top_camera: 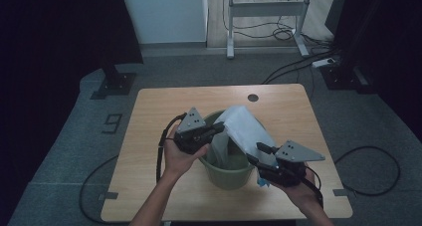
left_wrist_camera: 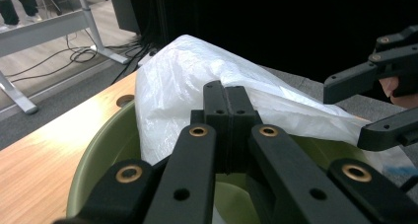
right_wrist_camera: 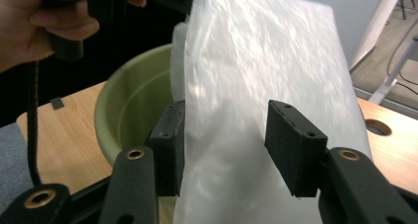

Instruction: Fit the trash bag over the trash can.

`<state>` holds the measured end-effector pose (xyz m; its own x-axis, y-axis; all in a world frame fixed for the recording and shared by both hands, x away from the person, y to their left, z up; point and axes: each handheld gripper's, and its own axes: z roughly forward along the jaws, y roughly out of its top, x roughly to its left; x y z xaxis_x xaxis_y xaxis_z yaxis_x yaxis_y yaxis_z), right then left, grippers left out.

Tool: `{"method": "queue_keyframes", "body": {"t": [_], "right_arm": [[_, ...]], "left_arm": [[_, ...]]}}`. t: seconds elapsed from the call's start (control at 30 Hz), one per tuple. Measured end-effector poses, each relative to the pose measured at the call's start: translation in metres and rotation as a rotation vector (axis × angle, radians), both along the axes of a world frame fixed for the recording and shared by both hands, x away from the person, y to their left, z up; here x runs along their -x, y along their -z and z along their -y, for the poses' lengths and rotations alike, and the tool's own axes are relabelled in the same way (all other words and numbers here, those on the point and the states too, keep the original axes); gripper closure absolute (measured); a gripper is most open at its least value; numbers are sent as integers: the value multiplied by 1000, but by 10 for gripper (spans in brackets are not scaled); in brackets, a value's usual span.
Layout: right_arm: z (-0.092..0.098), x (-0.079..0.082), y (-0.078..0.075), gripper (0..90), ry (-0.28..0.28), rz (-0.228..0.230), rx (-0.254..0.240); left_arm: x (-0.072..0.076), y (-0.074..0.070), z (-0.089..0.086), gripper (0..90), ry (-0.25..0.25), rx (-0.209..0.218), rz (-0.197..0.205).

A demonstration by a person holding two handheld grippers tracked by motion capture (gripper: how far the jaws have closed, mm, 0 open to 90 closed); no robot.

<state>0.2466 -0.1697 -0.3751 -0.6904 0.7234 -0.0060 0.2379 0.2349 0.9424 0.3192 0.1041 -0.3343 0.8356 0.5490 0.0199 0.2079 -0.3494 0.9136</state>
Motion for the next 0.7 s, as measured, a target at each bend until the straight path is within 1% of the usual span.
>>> {"method": "queue_keyframes", "body": {"t": [0.1, 0.2, 0.27, 0.33, 0.43, 0.47, 0.57, 0.7], "right_arm": [[4, 3, 4, 521, 23, 4, 5], [9, 5, 7, 574, 44, 11, 4], [13, 5, 8, 656, 53, 13, 0], [17, 4, 8, 767, 61, 12, -3], [23, 0, 7, 869, 75, 7, -14], [24, -1, 6, 886, 77, 7, -17], [27, -6, 1, 892, 83, 20, -29], [27, -12, -12, 892, 82, 48, -42]], "left_arm": [[0, -1, -2, 900, -4, 4, 1], [1, -1, -5, 900, -6, 9, 0], [1, -2, -9, 900, -11, 14, -1], [1, -1, -12, 900, -8, 20, -6], [2, -1, -17, 900, -6, 20, -8], [3, 0, -18, 900, -5, 20, -8], [5, 2, -22, 900, 3, 12, -9], [10, 5, -27, 900, 21, 6, -8]]}}
